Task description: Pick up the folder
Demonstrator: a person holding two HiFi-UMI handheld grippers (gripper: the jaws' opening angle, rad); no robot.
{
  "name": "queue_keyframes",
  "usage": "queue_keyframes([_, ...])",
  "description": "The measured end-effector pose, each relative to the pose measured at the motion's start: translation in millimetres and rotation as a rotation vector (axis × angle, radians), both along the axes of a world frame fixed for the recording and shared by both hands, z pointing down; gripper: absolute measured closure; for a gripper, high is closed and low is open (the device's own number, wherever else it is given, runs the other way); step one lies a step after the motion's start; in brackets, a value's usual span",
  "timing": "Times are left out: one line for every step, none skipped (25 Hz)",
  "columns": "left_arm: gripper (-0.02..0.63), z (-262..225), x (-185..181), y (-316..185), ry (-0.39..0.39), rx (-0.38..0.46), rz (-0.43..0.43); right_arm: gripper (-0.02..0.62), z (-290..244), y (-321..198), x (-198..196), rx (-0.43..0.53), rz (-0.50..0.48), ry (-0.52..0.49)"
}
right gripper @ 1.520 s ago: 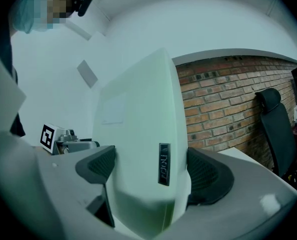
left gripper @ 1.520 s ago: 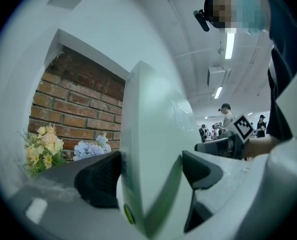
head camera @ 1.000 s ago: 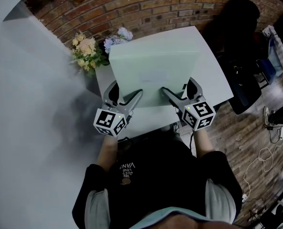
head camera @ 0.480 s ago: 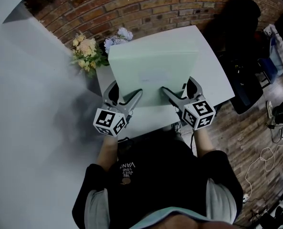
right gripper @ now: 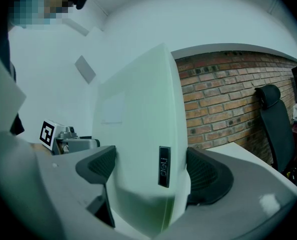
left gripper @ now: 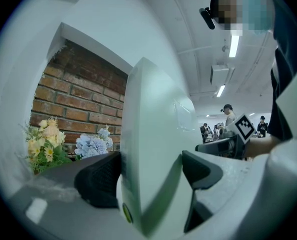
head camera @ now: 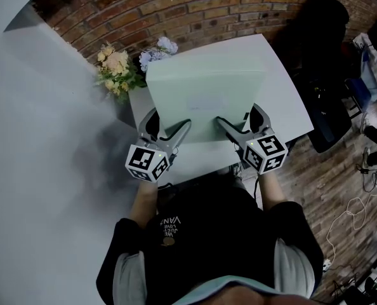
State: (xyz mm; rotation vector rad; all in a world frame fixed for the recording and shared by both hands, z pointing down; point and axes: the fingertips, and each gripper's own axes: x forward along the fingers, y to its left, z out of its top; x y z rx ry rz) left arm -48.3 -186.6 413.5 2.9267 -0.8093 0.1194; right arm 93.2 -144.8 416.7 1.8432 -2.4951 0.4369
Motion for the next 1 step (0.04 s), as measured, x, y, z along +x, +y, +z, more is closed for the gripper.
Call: queue_keyframes([0.213, 0.7, 0.4, 0.5, 0.0, 0.0, 0.0, 0.156, 0.1, -0.4, -0.2, -0.001, 0.0, -0.001])
